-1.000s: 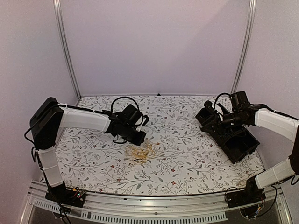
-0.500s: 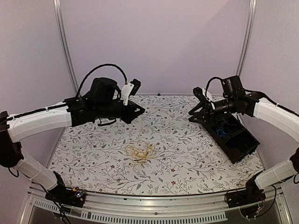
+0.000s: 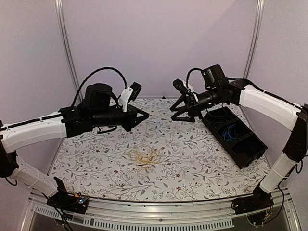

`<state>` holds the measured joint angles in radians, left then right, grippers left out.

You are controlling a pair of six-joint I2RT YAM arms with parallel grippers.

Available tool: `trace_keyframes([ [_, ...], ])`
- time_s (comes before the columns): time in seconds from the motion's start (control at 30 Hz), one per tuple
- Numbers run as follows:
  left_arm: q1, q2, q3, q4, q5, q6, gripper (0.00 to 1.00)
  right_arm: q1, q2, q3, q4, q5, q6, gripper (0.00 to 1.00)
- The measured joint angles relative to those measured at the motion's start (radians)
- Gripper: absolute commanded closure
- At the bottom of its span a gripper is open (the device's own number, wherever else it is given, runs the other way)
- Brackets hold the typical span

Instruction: Untangle the cables

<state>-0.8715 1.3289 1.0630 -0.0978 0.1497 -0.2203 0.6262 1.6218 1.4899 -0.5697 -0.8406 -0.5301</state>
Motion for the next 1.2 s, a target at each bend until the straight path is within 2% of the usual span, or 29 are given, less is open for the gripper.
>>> trace_keyframes([
  [0.13, -0.01, -0.002, 0.0, 0.009, 0.006, 0.0, 1.0, 0.006, 0.034, 0.008, -0.027, -0.045, 0.051, 0.4],
  [0.5, -0.039, -0.002, -0.01, 0.047, 0.027, 0.006, 1.0, 0.016, 0.076, 0.004, -0.058, -0.043, 0.131, 0.41],
  [0.57, -0.042, -0.002, -0.01, 0.051, 0.027, 0.007, 1.0, 0.016, 0.101, 0.004, -0.074, -0.063, 0.131, 0.5],
  [0.6, -0.043, -0.002, -0.01, 0.053, 0.027, 0.008, 1.0, 0.016, 0.109, 0.003, -0.078, -0.069, 0.131, 0.58],
  [0.7, -0.046, -0.002, -0.012, 0.056, 0.027, 0.008, 1.0, 0.016, 0.116, 0.003, -0.087, -0.079, 0.135, 0.89],
  [0.73, -0.047, -0.002, -0.012, 0.056, 0.026, 0.008, 1.0, 0.017, 0.116, 0.003, -0.088, -0.082, 0.145, 0.97],
  [0.83, -0.047, -0.002, -0.014, 0.056, 0.026, 0.009, 1.0, 0.018, 0.116, 0.003, -0.09, -0.081, 0.151, 1.0],
  [0.87, -0.047, -0.002, -0.014, 0.056, 0.026, 0.009, 0.89, 0.018, 0.116, 0.003, -0.092, -0.08, 0.152, 1.0],
  [0.93, -0.047, -0.002, -0.016, 0.057, 0.021, 0.009, 0.49, 0.018, 0.114, 0.003, -0.094, -0.072, 0.15, 1.0],
  [0.97, -0.048, -0.002, -0.016, 0.057, 0.017, 0.01, 0.35, 0.018, 0.111, 0.003, -0.096, -0.063, 0.148, 1.0],
  [1.0, -0.048, -0.002, -0.016, 0.056, 0.003, 0.005, 0.31, 0.016, 0.106, 0.001, -0.098, -0.051, 0.145, 1.0],
  [1.07, -0.048, -0.002, -0.011, 0.039, -0.039, -0.026, 0.42, 0.0, 0.084, -0.006, -0.114, -0.033, 0.135, 1.0],
  [1.2, -0.007, 0.01, 0.076, -0.1, -0.087, -0.108, 0.51, -0.076, 0.006, -0.032, -0.156, -0.021, 0.11, 1.0],
])
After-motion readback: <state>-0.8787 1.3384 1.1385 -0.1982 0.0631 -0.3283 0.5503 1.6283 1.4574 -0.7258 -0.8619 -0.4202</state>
